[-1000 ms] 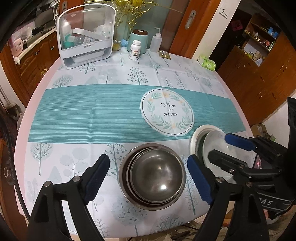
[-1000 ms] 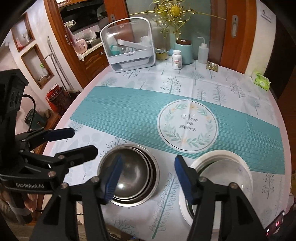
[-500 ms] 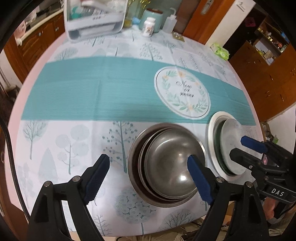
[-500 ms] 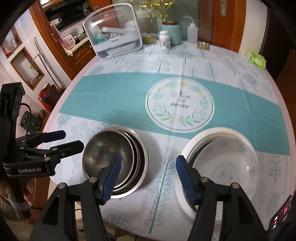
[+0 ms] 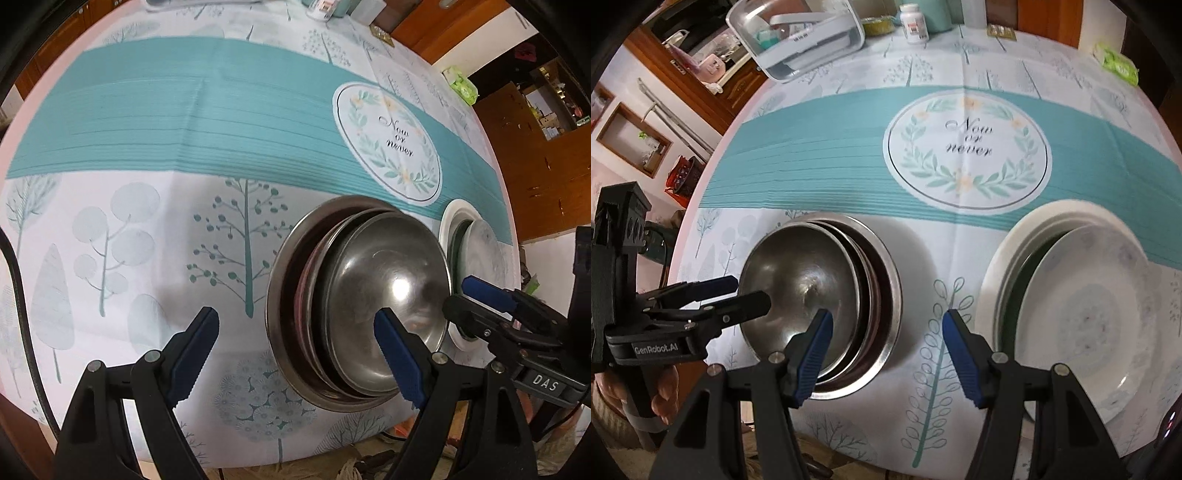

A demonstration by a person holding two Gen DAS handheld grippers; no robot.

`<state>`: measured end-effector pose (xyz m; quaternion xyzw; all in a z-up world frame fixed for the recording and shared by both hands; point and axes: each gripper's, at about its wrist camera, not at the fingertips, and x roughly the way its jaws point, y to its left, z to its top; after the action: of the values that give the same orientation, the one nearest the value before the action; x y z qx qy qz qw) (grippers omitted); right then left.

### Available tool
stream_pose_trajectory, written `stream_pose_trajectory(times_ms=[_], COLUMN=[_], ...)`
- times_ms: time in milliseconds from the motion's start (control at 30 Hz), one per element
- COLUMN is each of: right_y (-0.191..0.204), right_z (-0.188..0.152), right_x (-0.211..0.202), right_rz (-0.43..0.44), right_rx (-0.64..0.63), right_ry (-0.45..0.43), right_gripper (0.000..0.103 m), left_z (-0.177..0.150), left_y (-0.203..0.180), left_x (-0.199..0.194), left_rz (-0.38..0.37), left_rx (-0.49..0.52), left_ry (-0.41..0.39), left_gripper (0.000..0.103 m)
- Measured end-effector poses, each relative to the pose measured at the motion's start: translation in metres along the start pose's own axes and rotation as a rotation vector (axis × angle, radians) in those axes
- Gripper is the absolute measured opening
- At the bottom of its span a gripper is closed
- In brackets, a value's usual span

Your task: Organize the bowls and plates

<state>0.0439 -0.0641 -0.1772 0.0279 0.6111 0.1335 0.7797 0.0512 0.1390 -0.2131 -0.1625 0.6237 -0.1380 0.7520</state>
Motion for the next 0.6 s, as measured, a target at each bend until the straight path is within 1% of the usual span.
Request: stream_pose_trajectory(times_ms=[100, 167, 200, 267, 300, 367, 433, 467, 500, 533, 567, 600], right_y=[-0.003, -0.007, -0.008, -0.009, -0.01, -0.01, -0.009, -0.008, -0.007, -0.005, -0.004, -0.002], right_z=[0.0, 0.001, 0.001, 0.001, 0.001, 0.0, 0.001, 0.0, 0.0, 0.001, 0.001, 0.001], right_x=[0.01, 0.015, 0.017, 0.018, 0.018, 0.019, 0.021, 0.021, 0.021, 0.022, 0.022, 0.022], right_rz=[0.017, 0.024, 0.029, 0.031, 0.03, 0.028, 0.032, 0.034, 0.037, 0.047, 0.06, 0.046], right_rx=[0.04, 0.066, 0.079, 0.098, 0.104, 0.11, 0.113, 0.116, 0.114, 0.111, 0.109, 0.103], right_ry=[0.032, 0.048, 0.056, 0.059, 0.059, 0.066, 0.076, 0.079, 0.08, 0.082, 0.085, 0.089], right_gripper=[0.062, 0.062, 0.062, 0.062, 0.06, 0.053, 0.048, 0.047, 0.044, 0.037, 0.033, 0.033], left_z=[0.001, 0.003, 0.003, 0.005, 0.005, 0.006, 0.006, 0.008, 0.008, 0.008, 0.008, 0.008], left_y=[0.001, 0.001, 0.0, -0.001, -0.001, -0.001, -0.002, -0.003, -0.004, -0.004, -0.005, -0.007], left_x=[0.006, 0.011, 0.012, 0.017, 0.018, 0.021, 0.023, 0.025, 0.025, 0.025, 0.025, 0.025], left_rz=[-0.013, -0.025, -0.029, -0.029, -0.028, -0.032, -0.056, -0.061, -0.056, -0.05, -0.044, -0.038], left_rx=[-0.006, 0.0, 0.002, 0.008, 0.011, 0.01, 0.005, 0.005, 0.01, 0.016, 0.023, 0.031], left_ry=[0.025, 0.046, 0.054, 0.074, 0.081, 0.097, 0.113, 0.117, 0.12, 0.123, 0.126, 0.13], left_gripper=[0.081, 0.069, 0.066, 0.057, 0.055, 0.044, 0.04, 0.038, 0.038, 0.038, 0.038, 0.038])
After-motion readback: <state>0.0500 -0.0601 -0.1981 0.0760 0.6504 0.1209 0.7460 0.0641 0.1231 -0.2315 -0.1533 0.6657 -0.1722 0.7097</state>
